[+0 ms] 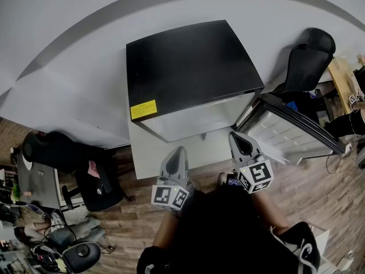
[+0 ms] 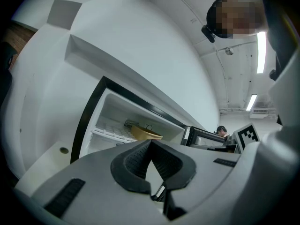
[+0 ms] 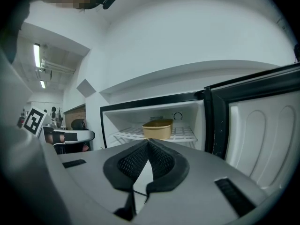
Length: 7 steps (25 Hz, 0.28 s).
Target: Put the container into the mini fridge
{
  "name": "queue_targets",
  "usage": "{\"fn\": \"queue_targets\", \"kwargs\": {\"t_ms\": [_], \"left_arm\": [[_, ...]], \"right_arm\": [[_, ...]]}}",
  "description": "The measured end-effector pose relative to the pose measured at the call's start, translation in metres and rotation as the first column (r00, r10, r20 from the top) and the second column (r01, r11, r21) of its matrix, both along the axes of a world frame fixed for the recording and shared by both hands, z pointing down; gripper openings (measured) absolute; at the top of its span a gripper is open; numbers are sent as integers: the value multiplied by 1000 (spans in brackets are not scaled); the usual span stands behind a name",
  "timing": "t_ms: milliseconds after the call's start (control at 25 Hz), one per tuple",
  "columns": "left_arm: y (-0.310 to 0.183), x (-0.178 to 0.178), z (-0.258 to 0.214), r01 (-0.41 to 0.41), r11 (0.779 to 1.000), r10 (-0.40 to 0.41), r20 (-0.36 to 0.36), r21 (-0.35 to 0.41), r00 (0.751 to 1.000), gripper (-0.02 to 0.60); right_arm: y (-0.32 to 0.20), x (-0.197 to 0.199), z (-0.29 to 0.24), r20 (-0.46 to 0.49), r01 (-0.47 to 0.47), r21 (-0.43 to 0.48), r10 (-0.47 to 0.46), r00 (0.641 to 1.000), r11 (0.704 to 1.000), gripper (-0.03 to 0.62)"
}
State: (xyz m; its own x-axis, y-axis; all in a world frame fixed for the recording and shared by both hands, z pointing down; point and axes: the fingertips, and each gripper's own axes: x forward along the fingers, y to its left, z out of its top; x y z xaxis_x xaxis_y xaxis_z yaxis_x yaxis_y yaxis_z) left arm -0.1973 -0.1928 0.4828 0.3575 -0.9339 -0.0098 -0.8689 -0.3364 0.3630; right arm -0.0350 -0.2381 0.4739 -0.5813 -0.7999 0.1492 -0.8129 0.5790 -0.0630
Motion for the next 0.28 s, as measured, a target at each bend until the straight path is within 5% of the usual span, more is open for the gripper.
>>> {"fn": "queue_targets", "kwargs": {"t_ms": [280], "left_arm": [[0, 0, 4, -5, 1000, 5, -7, 5, 1000, 23]], "right_arm": [[0, -3, -1, -10, 9, 5, -9, 1000, 1000, 12]]}}
